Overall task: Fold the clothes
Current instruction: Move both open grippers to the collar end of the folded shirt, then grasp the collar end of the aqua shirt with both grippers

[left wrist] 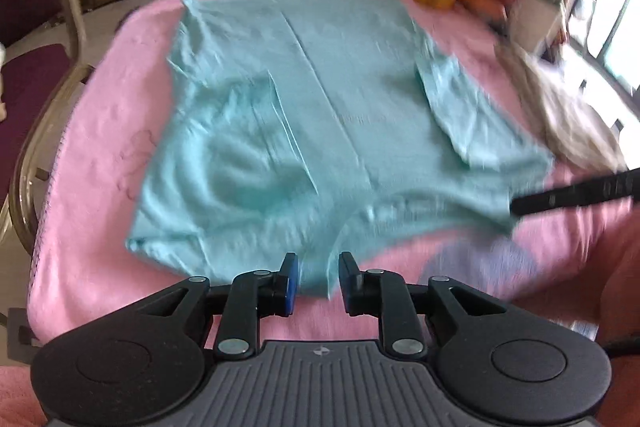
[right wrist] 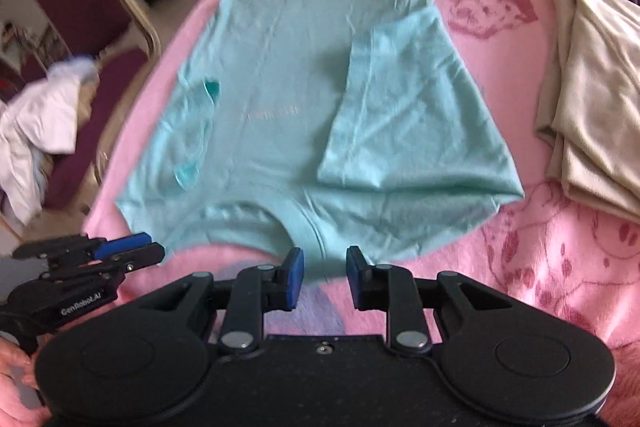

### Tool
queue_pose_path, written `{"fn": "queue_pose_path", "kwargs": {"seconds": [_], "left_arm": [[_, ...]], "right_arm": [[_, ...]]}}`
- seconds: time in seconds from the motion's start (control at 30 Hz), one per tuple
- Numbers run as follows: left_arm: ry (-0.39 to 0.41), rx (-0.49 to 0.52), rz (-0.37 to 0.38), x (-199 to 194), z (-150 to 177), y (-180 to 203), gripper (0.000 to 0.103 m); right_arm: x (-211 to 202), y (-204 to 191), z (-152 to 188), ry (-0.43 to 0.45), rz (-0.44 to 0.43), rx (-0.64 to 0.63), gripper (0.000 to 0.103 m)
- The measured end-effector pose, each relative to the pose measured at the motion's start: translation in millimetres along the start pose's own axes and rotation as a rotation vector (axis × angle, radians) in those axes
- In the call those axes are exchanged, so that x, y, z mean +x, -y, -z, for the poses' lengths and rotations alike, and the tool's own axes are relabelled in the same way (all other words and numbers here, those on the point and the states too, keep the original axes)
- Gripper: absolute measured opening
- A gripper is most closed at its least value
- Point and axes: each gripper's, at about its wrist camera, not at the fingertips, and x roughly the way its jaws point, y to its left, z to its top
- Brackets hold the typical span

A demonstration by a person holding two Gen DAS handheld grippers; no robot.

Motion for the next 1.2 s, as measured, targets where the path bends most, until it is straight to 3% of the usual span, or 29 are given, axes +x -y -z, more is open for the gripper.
{"fn": "queue_pose_path", "kwargs": {"seconds": [0.07,0.17,0.3,0.47,0.53,0.73,0.9,0.93,0.97,1.2], "left_arm": [[-0.032,-0.023,-0.002,10.3,-3.5,-1.5,0.022],[-0.086,-0.011,-0.025,21.1,-0.6,0.8,0.025],[-0.076,-0.014,-0.046,15.6,-11.1,-5.0,0.027],[0.023,-0.045,-0.077,-10.2,-50.4,-22.6,0.029],[0.072,-0.051,-0.097,-21.0,-71.2,-30.8,0.034],[0.182,-0.077,-0.202,-29.0,-137.1,-62.5,0.039],[0.175,-0.159,-0.237,9.5,-188.7,-100.7,0.043],[0.167,-0.185,-0.24,23.0,-198.7,-109.7,0.044],[0.158,-0.211,-0.245,35.1,-206.4,-118.4,0.044],[0.112,-0.38,-0.217,131.7,-253.5,-172.4,0.045]], "right_arm": [[2.4,-0.7,-2.3,0.007,0.008,-0.001,0.02],[17.5,-5.4,-2.8,-0.053,0.045,-0.026,0.02],[13.5,-10.3,-5.6,-0.028,0.037,-0.04,0.02],[-29.4,-20.6,-34.0,0.135,-0.006,-0.031,0.02],[-49.0,-25.6,-52.3,0.212,-0.016,-0.029,0.021],[-86.6,-32.0,-118.0,0.456,0.009,0.007,0.034],[-72.4,-15.0,-182.0,0.544,0.064,0.09,0.033],[-64.4,-9.1,-195.3,0.55,0.075,0.112,0.028],[-55.0,-2.8,-207.9,0.554,0.086,0.132,0.024],[36.7,41.8,-275.0,0.552,0.163,0.237,0.026]]}}
